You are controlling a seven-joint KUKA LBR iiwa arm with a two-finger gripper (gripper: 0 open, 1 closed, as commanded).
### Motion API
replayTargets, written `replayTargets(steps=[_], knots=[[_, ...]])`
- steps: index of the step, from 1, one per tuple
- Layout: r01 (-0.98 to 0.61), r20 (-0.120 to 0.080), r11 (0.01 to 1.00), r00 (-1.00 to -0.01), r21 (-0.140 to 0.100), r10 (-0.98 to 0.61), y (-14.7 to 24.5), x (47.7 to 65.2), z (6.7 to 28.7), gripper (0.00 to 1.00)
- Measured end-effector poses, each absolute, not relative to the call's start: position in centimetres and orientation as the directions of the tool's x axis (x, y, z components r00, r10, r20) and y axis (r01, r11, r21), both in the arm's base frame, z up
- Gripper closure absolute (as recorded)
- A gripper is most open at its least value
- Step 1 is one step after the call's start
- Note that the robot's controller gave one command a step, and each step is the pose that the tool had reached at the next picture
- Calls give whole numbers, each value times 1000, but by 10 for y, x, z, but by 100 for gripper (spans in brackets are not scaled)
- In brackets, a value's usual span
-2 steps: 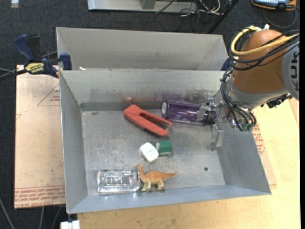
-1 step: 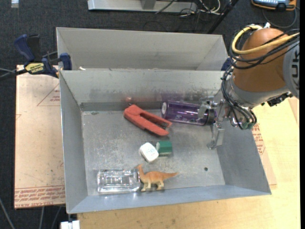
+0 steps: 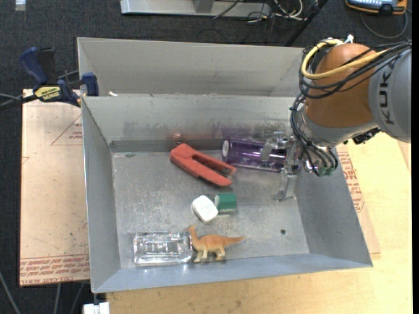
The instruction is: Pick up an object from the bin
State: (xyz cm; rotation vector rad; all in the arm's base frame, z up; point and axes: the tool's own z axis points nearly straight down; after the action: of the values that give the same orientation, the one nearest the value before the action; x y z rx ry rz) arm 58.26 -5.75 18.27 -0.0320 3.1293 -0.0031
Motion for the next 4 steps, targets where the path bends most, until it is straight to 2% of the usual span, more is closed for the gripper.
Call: replayTargets(steps=[1, 2, 3, 4], knots=[[41, -2, 999, -999, 1, 41, -32, 604, 147, 0], [37, -12, 999, -999, 0, 37, 21, 592, 106, 0], [-393, -16, 919, -919, -1, -393, 4, 658, 75, 100], [-393, -16, 920, -920, -1, -393, 4, 658, 75, 100]])
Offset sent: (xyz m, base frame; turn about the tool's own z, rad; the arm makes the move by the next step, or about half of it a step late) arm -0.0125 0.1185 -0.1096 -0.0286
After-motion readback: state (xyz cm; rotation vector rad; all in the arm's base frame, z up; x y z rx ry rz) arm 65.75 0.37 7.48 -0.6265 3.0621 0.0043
